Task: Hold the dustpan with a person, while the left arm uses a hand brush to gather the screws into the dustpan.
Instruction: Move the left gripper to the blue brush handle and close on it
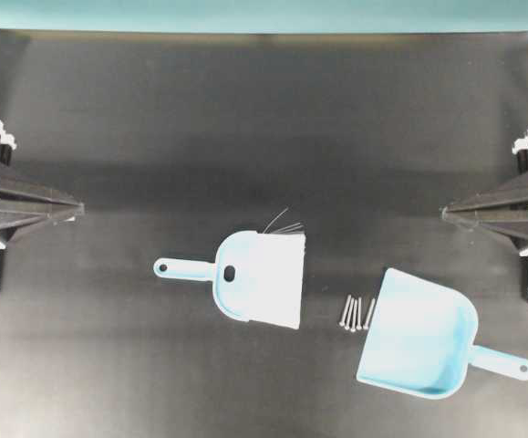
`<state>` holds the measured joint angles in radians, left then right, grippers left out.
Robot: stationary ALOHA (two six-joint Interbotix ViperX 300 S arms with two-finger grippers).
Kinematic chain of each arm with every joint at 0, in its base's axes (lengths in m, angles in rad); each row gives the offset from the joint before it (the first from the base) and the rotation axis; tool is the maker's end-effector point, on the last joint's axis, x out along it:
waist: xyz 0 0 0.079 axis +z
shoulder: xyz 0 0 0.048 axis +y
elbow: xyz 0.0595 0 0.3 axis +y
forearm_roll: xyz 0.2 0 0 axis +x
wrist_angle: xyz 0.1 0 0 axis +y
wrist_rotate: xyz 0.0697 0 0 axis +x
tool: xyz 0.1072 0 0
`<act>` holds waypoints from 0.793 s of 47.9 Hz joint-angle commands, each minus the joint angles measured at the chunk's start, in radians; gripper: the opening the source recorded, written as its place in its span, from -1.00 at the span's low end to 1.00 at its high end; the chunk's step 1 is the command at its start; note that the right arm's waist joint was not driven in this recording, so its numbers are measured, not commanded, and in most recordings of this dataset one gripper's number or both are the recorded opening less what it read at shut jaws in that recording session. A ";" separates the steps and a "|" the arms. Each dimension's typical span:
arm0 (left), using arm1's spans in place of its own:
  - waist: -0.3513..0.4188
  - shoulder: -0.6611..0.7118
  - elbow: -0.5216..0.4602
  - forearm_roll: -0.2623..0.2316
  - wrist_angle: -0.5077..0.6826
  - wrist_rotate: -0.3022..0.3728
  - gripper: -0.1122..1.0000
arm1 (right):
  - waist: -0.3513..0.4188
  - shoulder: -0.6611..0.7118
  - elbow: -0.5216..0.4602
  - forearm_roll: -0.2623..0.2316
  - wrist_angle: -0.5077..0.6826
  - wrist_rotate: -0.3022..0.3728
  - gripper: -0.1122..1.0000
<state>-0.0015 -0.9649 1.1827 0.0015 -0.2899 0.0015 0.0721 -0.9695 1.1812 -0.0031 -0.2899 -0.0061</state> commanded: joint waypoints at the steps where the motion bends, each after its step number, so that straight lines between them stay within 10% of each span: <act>1: -0.017 0.061 -0.025 0.044 -0.006 -0.012 -0.70 | 0.000 0.003 -0.003 0.002 -0.003 0.003 -0.73; 17: -0.009 0.353 -0.075 0.044 -0.034 -0.011 -0.80 | 0.000 -0.175 0.078 0.000 0.259 0.000 -0.80; 38: 0.008 0.601 0.048 0.044 -0.390 -0.011 -0.79 | 0.000 -0.588 0.262 0.002 0.440 -0.006 -0.80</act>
<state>0.0031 -0.3942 1.2272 0.0430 -0.6351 -0.0092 0.0721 -1.5125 1.4419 -0.0015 0.0874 -0.0077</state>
